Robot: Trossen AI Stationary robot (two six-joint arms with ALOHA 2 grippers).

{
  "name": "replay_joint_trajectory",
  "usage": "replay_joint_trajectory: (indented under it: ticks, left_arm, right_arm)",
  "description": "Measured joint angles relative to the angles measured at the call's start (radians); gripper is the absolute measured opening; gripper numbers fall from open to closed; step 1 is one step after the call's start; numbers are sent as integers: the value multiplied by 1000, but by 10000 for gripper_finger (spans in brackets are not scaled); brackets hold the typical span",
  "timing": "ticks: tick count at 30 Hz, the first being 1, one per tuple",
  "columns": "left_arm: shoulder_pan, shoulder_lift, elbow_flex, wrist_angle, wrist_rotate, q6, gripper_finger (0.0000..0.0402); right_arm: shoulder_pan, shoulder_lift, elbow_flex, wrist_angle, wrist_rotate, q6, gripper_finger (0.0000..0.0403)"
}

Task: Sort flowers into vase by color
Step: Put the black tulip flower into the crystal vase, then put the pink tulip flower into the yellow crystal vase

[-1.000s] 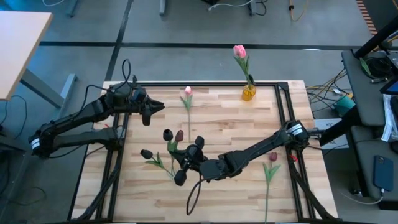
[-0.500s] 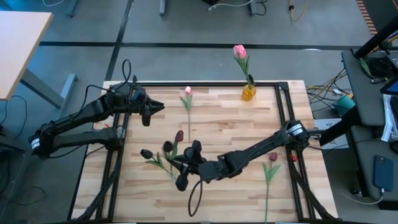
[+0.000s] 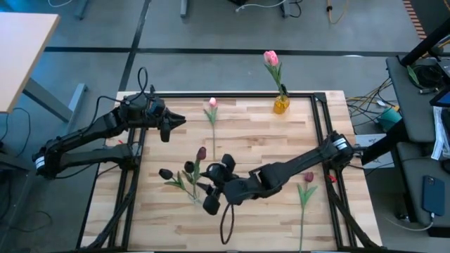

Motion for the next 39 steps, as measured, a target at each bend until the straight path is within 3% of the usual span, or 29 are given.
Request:
replay_joint_trajectory:
  ticks: [8, 11, 14, 21, 27, 34, 39]
  left_arm:
    - [0, 0, 0, 0, 1, -11, 75]
    - [0, 2, 0, 1, 1, -11, 75]
    - [0, 2, 0, 2, 1, -11, 75]
    - [0, 2, 0, 40, 1, -41, 75]
    - [0, 1, 0, 44, -3, -41, 75]
    - [0, 1, 0, 46, -8, -65, 75]
    - [0, 1, 0, 47, -10, -77, 75]
  right_arm:
    - [-65, -8, 326, -532, -200, 11, 102]
    - [-118, -8, 384, -661, -260, -58, 54]
    - [-193, -21, 382, -718, -387, -158, 17]
    - [-410, -29, 282, -714, -641, -354, 8]
    - [-543, -48, 80, -535, -809, -418, 8]
    - [-639, -75, -200, -238, -956, -278, 8]
    - [-670, -43, -298, -74, -897, -113, 11]
